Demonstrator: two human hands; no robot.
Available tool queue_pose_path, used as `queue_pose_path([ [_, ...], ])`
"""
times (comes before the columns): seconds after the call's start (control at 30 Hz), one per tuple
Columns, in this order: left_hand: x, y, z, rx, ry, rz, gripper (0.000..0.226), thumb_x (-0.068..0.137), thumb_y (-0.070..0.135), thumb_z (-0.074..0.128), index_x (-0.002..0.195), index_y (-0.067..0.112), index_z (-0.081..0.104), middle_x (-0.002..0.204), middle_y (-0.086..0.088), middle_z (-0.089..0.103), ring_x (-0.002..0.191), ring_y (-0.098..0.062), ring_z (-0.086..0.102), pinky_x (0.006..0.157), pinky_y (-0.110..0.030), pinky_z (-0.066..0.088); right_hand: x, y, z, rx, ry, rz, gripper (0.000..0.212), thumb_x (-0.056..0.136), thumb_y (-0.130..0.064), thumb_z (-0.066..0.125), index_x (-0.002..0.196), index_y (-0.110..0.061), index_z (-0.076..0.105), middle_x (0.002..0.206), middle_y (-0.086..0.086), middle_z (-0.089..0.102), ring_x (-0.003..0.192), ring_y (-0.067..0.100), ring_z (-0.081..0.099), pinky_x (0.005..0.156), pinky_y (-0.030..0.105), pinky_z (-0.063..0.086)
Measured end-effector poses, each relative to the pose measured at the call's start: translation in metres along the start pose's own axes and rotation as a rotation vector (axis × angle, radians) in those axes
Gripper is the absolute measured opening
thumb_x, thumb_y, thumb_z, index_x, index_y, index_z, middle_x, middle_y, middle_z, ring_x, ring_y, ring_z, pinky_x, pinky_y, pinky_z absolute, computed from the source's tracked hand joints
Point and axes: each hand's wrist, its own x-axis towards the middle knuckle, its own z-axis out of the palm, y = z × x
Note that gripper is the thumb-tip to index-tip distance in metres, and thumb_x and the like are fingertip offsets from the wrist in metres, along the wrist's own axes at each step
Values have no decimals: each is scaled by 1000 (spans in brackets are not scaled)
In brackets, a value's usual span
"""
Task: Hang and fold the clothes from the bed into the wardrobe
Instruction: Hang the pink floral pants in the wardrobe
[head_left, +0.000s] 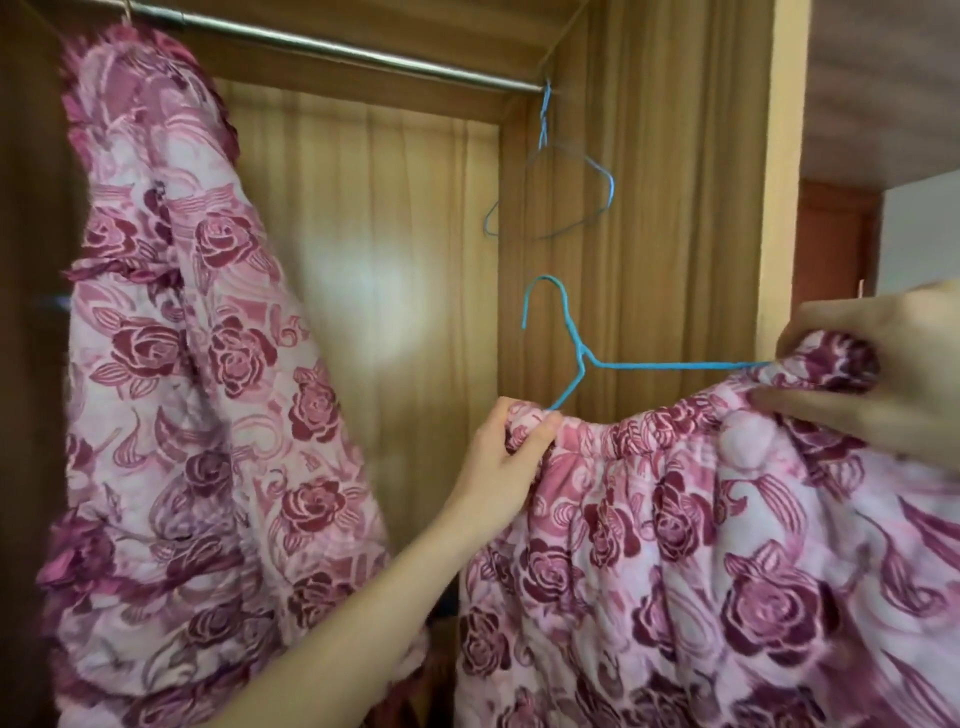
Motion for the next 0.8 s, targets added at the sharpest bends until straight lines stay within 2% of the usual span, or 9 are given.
queue_pose_path([
  [0.03,7,2,-2,-9,-8,5,20,102,37,66,99,18,63,94,-8,70,84,-6,63,90,-41,54,5,-3,-3,0,-21,54,56,64,-104,39,85,-54,55,65,-8,63,60,29,62,58,44,57],
  [0.13,35,12,-15,7,-7,45,18,99,48,67,101,29,67,97,2,74,96,-7,69,96,-41,57,17,-18,-11,60,76,64,60,64,-104,38,83,-48,55,60,-7,59,58,30,62,56,43,57],
  [0.2,59,18,-25,61,43,78,22,95,57,66,103,37,69,109,7,71,108,-9,66,104,-41,52,27,-32,-21,50,96,69,55,64,-99,44,82,-47,52,58,-3,57,59,35,61,55,44,57],
  [0.27,84,26,-37,147,108,118,24,94,58,66,106,37,69,113,7,64,114,-11,59,108,-38,46,41,-49,-31,33,119,72,47,67,-92,49,77,-46,50,59,3,55,62,38,61,57,45,57],
  [0.37,116,37,-57,146,149,143,43,90,59,70,119,27,62,110,5,66,105,-12,63,95,-28,49,63,-72,-40,31,209,48,50,71,-81,62,69,-33,49,66,11,55,72,44,63,62,45,55],
  [0.47,139,47,-77,181,195,96,45,93,50,74,115,18,52,99,2,64,86,-11,60,77,-25,46,88,-88,-41,25,243,38,50,79,-70,71,84,-21,62,76,15,54,87,47,65,65,41,42],
  [0.6,166,59,-99,135,276,96,34,93,46,75,100,26,48,91,5,63,85,-17,62,84,-39,51,114,-104,-44,27,299,1,53,83,-67,71,95,-16,66,97,21,67,93,46,64,67,41,39],
  [0.73,191,83,-119,246,324,161,39,96,49,70,114,23,47,94,14,58,91,-19,61,85,-37,49,142,-113,-51,9,315,-28,52,84,-69,67,83,-18,60,91,17,68,91,44,66,65,38,37],
  [0.8,202,91,-131,298,305,180,45,97,50,69,121,19,48,97,10,57,96,-22,62,89,-39,51,155,-119,-58,15,200,-16,55,82,-74,65,73,-21,49,85,10,59,86,40,63,67,37,41],
])
